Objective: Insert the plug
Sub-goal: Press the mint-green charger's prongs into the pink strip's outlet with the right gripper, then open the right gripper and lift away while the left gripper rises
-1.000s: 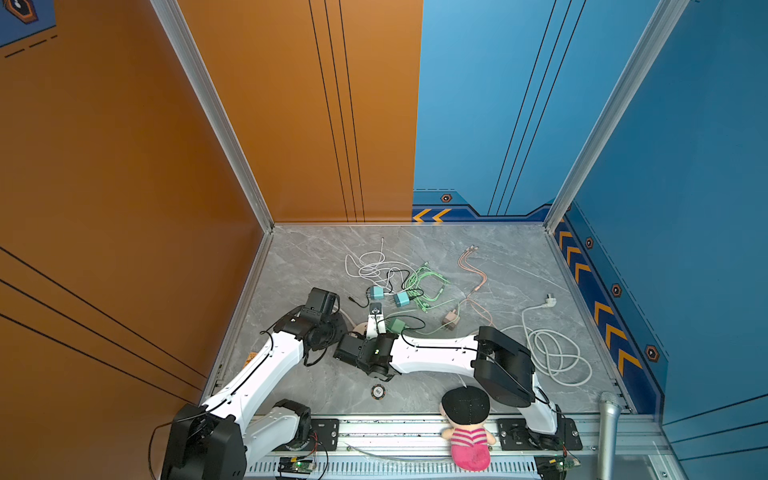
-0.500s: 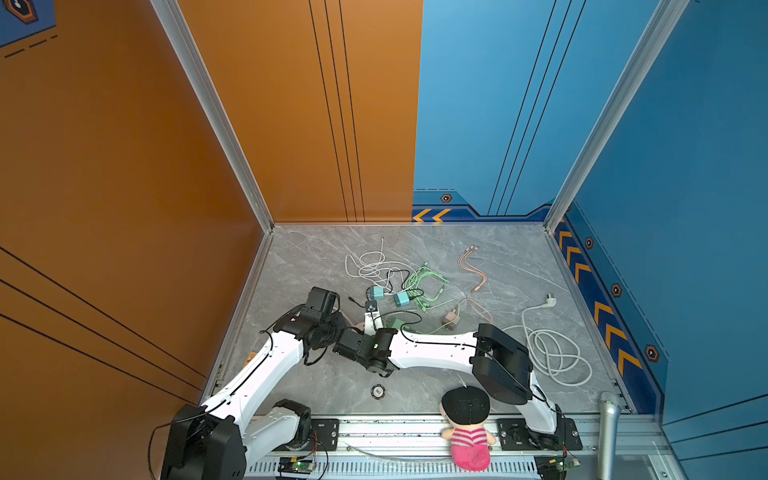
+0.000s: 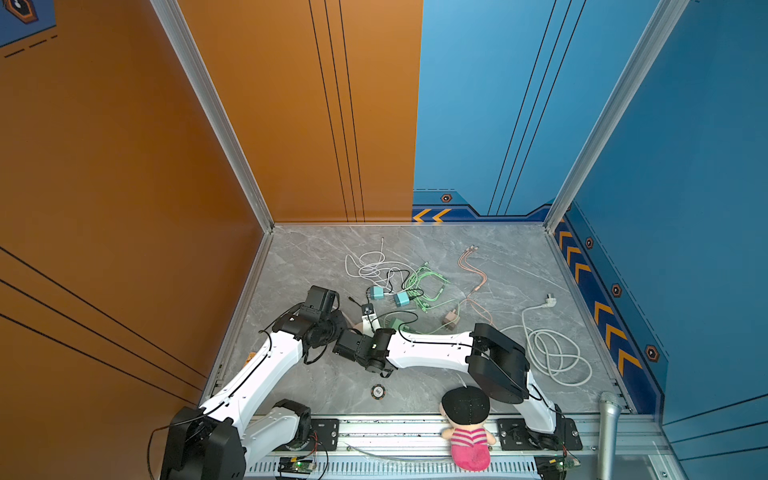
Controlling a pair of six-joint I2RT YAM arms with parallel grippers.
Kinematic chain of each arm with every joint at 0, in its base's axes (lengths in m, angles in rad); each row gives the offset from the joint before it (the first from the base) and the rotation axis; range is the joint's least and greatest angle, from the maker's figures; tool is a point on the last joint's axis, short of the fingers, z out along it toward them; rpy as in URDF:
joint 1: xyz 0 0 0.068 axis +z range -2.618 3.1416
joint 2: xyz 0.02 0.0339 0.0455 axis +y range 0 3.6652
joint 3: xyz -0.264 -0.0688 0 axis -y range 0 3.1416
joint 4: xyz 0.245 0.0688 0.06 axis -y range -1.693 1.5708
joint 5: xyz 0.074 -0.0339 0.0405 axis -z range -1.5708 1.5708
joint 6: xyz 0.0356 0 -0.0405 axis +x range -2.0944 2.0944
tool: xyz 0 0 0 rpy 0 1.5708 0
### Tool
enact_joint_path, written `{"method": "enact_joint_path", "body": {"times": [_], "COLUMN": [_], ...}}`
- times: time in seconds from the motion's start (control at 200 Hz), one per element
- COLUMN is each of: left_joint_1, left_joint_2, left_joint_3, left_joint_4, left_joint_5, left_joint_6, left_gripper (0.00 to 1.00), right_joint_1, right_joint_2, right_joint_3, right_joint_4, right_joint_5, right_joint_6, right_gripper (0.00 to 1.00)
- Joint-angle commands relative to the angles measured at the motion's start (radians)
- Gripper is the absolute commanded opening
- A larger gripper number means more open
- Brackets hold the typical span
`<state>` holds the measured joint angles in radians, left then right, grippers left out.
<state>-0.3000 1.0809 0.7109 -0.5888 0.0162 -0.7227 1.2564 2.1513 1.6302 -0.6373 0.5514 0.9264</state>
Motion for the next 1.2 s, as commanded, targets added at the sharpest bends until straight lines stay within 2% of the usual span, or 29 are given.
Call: {"method": "enact_joint_path", "body": {"times": [0.0,0.335,0.476,0.641,0.781,1.021,1.196], "left_joint_1": [0.006,0.003,0.002,-0.004,-0.010,-0.027,-0.028], "left_joint_2": [-0.009,0.031,0.047,0.097,0.179,0.340,0.483], "left_joint_3": [0.029,0.080,0.128,0.225,0.345,0.502,0.600], "left_joint_4": [-0.018,-0.036,-0.053,-0.095,-0.148,-0.159,-0.161], "left_joint_5": [-0.020,-0.012,-0.017,-0.010,-0.006,-0.012,-0.001], "left_joint_6": [0.009,0.030,0.048,0.112,0.170,0.230,0.301], "left_gripper": [0.34,0.44,0.48,0.52,0.53,0.54,0.54], "right_joint_1": [0.005,0.028,0.018,-0.003,-0.086,-0.335,-0.502], "right_joint_2": [-0.070,-0.224,-0.275,-0.371,-0.498,-0.721,-0.774], "right_joint_3": [0.002,-0.050,-0.089,-0.163,-0.227,-0.340,-0.379], "right_joint_4": [-0.042,-0.041,-0.039,-0.022,-0.010,0.048,0.080], "right_joint_5": [-0.010,-0.156,-0.322,-0.336,-0.321,-0.364,-0.437], "right_joint_6": [-0.041,-0.169,-0.249,-0.270,-0.280,-0.305,-0.342], "right_gripper": [0.45,0.48,0.50,0.50,0.50,0.53,0.57]}}
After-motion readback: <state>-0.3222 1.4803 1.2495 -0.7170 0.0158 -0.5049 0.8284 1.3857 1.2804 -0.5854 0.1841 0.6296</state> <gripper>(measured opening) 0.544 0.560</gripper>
